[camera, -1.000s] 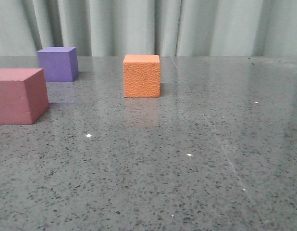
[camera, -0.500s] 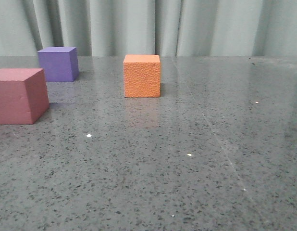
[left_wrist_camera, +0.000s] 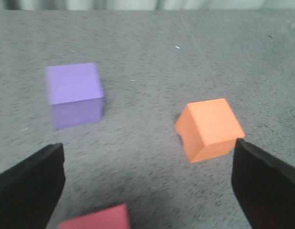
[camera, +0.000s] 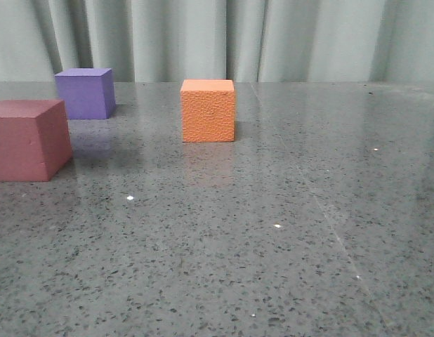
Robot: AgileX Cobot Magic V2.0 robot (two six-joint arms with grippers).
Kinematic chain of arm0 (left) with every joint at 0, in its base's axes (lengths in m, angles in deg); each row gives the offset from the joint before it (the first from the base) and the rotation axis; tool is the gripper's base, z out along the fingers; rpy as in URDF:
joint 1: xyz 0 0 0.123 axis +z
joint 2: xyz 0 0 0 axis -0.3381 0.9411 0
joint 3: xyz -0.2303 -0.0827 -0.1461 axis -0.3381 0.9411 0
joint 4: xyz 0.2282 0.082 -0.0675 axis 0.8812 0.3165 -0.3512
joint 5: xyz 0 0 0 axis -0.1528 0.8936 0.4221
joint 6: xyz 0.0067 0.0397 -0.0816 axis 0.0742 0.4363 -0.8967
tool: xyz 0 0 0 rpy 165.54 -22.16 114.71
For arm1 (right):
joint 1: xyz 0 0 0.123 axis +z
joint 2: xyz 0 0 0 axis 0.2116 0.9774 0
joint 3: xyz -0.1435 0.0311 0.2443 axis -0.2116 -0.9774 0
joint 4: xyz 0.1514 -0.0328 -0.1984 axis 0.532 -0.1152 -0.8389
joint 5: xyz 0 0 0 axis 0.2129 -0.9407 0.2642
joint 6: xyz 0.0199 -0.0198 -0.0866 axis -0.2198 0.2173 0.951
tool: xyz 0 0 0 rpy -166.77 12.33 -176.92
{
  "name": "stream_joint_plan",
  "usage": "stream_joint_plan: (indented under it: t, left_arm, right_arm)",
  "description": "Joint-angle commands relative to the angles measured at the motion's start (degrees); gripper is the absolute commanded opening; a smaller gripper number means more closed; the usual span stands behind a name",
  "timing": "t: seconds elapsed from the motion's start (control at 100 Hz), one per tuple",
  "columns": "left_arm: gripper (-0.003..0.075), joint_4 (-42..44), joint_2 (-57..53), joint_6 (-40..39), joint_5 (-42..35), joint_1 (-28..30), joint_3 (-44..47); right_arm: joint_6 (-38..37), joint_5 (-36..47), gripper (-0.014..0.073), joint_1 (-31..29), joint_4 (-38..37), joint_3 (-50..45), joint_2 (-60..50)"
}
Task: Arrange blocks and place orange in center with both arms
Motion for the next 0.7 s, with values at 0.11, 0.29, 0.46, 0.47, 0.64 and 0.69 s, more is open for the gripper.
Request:
stream_joint_plan:
  t: [0.11, 0.29, 0.46, 0.47, 0.64, 0.69]
  left_arm:
    - [0.0657, 13.6, 13.0, -14.7, -2.0, -7.9, -13.2]
    - [0.0652, 20.6, 24.2, -24.0, 2.1, -11.0, -23.9]
    - [0.0652, 20.2, 29.3, -24.0, 3.9, -11.7, -28.5]
    - [0.0652, 20.2, 29.5, -24.0, 3.9, -11.7, -28.5]
    - [0.0651, 20.2, 30.1, -24.0, 2.1, -11.7, -28.5]
    - [0.0651, 20.2, 30.1, -24.0, 2.3, -11.7, -28.5]
  right_arm:
    - [0.5, 4.9, -0.0061, -0.1, -0.7, 0.8, -1.2]
    - [0.5, 4.9, -0.0061, -0.1, -0.7, 0.8, -1.2]
    - [0.5, 4.9, -0.0061, -0.1, -0.7, 0.8, -1.2]
    - [0.5, 4.9, -0.0061, -0.1, -0.7, 0.8, -1.2]
    - [0.5, 4.9, -0.0061, -0.1, -0.7, 0.8, -1.2]
    - [0.5, 4.9, -0.0061, -0.1, -0.7, 0.8, -1.2]
